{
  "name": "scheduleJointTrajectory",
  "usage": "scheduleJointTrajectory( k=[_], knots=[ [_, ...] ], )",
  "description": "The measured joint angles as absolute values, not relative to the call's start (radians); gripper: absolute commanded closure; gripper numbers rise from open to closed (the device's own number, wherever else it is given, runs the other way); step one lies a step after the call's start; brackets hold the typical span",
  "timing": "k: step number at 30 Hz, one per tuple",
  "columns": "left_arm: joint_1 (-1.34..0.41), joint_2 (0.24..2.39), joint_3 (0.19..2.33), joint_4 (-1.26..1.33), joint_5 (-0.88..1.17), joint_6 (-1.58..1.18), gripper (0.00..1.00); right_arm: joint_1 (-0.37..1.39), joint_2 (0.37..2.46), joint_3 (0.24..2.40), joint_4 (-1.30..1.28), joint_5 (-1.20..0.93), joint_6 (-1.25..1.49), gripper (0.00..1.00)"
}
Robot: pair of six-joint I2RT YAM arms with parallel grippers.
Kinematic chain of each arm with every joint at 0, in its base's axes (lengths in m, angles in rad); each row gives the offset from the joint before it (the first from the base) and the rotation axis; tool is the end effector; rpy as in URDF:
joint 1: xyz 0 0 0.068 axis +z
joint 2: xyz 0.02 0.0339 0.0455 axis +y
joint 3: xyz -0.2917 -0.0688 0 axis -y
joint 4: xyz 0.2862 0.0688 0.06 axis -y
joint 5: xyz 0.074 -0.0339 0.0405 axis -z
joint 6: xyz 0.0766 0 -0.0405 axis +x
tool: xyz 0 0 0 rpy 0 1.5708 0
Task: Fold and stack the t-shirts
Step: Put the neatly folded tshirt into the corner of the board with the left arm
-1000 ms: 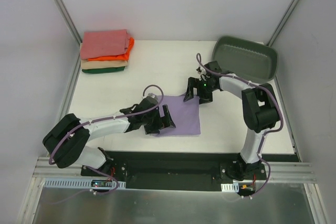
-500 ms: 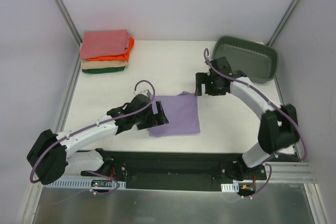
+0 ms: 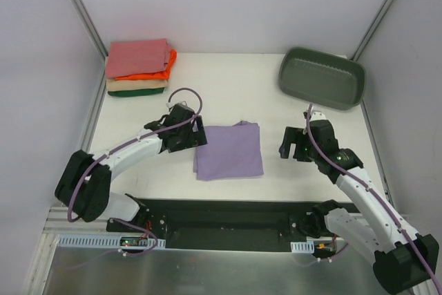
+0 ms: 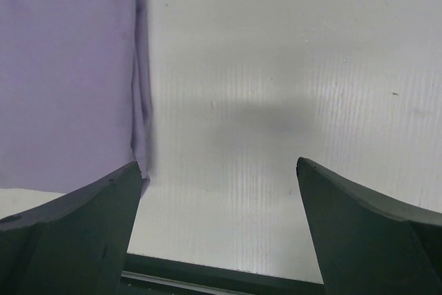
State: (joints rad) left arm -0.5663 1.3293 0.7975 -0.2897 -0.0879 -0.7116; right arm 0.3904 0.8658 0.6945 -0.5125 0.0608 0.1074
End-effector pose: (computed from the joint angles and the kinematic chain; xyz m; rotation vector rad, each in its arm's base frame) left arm 0.2819 -0.1712 0.1933 -0.2198 2.4367 -0.4873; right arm 0.2236 0.0870 0.2509 -0.2865 2.2424 0.1979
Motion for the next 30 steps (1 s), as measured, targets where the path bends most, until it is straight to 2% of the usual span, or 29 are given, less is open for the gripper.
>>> scheduleJointTrajectory(
  k=[2, 4, 7, 9, 12, 21, 24, 30],
  knots=[
    [-0.56, 1.403, 0.833, -0.288, -0.087, -0.692, 0.04, 0.39, 0.836, 0.659, -0.513, 0.073, 0.11, 0.04],
    [-0.554, 1.478, 0.863, -0.286, -0.083, -0.682, 0.14, 0.389, 0.81, 0.633, -0.508, 0.08, 0.108, 0.04],
    [-0.55, 1.565, 0.889, -0.285, -0.066, -0.669, 0.22, 0.389, 0.772, 0.595, -0.468, 0.091, 0.107, 0.04],
    [-0.549, 1.604, 0.899, -0.288, -0.052, -0.663, 0.33, 0.389, 0.757, 0.573, -0.448, 0.095, 0.107, 0.04],
    [-0.548, 1.633, 0.928, -0.283, -0.015, -0.661, 0.42, 0.39, 0.755, 0.558, -0.435, 0.097, 0.107, 0.04],
    [-0.55, 1.687, 0.97, -0.275, 0.026, -0.68, 0.52, 0.389, 0.789, 0.556, -0.412, 0.097, 0.108, 0.04],
    [-0.558, 1.705, 0.986, -0.275, 0.026, -0.694, 0.61, 0.389, 0.806, 0.556, -0.411, 0.097, 0.108, 0.04],
    [-0.584, 1.748, 1.031, -0.293, 0.012, -0.702, 0.85, 0.389, 0.811, 0.556, -0.411, 0.091, 0.108, 0.04]
  ],
)
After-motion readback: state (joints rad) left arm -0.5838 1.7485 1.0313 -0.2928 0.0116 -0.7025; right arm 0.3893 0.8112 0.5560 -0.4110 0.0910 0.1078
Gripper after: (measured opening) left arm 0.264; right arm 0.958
